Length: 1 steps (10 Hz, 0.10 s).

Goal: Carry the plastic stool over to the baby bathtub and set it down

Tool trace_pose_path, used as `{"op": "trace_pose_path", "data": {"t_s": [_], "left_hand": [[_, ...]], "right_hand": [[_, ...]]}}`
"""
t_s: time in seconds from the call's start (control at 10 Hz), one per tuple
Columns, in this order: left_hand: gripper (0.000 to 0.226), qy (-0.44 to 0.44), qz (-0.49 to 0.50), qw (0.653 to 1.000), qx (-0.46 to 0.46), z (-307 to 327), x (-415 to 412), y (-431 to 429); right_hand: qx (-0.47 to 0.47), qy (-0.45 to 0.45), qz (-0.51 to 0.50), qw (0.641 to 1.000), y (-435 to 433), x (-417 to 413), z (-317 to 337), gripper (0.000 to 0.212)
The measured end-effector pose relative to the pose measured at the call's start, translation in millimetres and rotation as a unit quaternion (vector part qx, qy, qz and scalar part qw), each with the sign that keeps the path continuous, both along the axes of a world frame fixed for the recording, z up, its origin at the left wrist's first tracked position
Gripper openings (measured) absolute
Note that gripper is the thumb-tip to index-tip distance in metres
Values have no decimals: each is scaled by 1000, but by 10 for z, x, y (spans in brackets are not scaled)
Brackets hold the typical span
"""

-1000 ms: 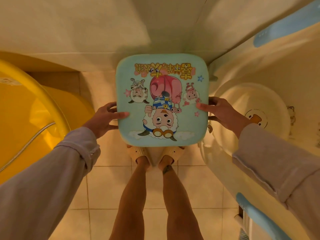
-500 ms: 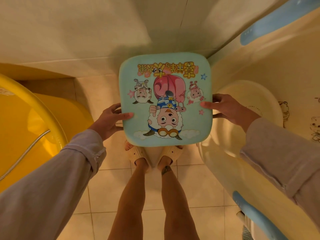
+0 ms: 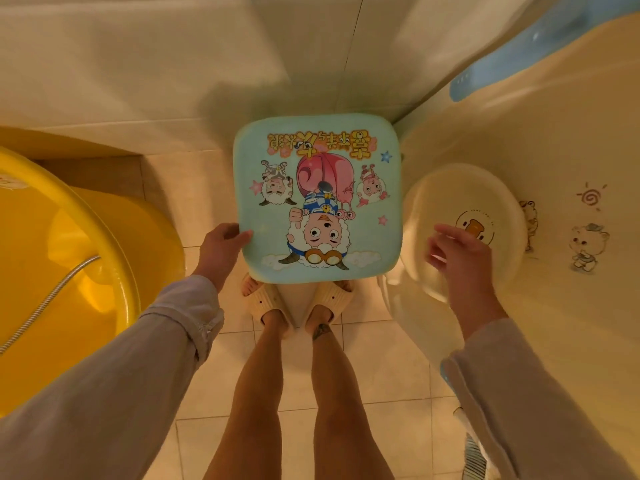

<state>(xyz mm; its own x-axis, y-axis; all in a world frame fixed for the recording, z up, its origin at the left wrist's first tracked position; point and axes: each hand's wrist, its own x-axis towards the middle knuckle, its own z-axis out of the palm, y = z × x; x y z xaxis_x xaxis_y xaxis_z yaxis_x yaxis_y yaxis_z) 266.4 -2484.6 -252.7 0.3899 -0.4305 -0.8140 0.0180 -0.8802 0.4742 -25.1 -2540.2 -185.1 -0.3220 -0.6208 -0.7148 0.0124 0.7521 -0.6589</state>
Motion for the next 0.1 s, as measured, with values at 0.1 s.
{"op": "trace_pose_path", "data": {"t_s": [0.1], "left_hand": [[30, -48, -16, 998, 37, 76, 10, 141]], "right_hand": [[-156, -54, -16, 986, 108, -236, 657, 24]]}}
